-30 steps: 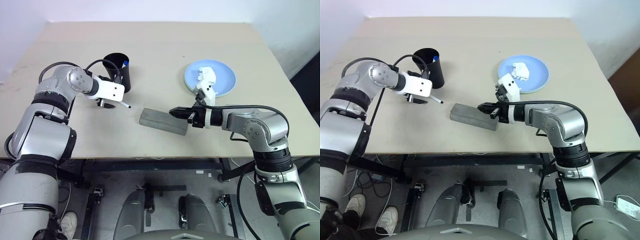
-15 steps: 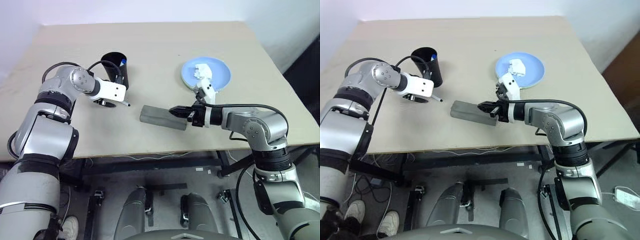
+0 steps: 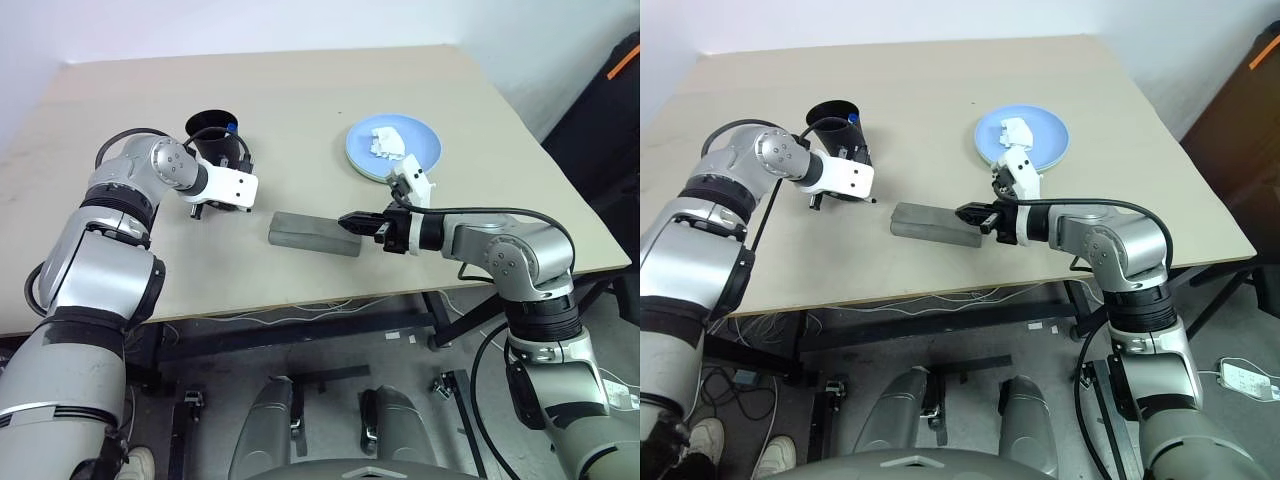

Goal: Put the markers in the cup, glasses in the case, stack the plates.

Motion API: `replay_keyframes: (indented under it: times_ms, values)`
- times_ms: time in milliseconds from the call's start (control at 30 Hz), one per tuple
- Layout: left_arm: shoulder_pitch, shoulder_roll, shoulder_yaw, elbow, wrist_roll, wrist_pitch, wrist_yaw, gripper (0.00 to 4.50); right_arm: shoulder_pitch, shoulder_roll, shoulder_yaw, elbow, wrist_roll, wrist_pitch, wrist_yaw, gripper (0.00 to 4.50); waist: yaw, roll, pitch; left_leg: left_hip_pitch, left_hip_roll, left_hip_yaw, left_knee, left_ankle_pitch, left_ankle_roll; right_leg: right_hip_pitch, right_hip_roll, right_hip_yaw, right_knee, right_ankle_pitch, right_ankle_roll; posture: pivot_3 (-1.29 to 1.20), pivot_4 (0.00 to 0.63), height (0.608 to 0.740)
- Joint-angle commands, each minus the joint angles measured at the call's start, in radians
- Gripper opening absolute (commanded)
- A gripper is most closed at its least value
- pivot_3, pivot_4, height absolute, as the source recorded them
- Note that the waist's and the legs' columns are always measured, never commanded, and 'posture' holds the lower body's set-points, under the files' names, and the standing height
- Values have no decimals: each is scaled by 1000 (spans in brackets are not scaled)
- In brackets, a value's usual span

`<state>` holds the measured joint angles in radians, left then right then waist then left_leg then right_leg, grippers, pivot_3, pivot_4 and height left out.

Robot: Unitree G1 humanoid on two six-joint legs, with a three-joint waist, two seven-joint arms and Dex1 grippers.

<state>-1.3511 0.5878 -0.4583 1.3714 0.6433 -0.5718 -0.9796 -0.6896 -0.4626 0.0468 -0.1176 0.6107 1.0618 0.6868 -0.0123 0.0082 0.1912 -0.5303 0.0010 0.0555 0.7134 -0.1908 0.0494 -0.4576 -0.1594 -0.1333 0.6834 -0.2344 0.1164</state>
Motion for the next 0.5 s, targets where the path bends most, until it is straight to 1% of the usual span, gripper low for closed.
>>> replay_keyframes:
  times_ms: [33,67,233,333,500]
  values:
    - [-27,18,17,-2,-19,9,-30,201,-24,-3,-23,-4,1,-26,4,0,1,0,0,0,0,0,0,-1,-2,0,0,0,-1,1,-2,0,150,707]
    - [-27,19,20,-2,-23,10,-45,43,-26,-3,-22,0,-2,-28,3,0,1,0,0,0,1,0,0,-1,-2,-1,0,1,-1,2,-3,0,150,707]
    - [-27,31,23,-4,-24,15,-69,43,-36,-3,-19,18,-11,-39,6,0,1,0,0,0,1,3,0,-1,-2,-3,1,5,-2,3,-5,0,150,707]
    - [-28,32,24,-6,-23,28,-26,43,-40,-2,-16,28,-15,-46,11,0,2,0,0,0,1,6,0,-1,-2,-4,1,8,-2,3,-5,0,150,707]
    - [-29,42,17,-8,-18,10,-11,43,-47,2,-10,40,-20,-57,18,0,2,0,0,0,3,9,-1,-1,-1,-4,2,10,-3,3,-5,0,150,707]
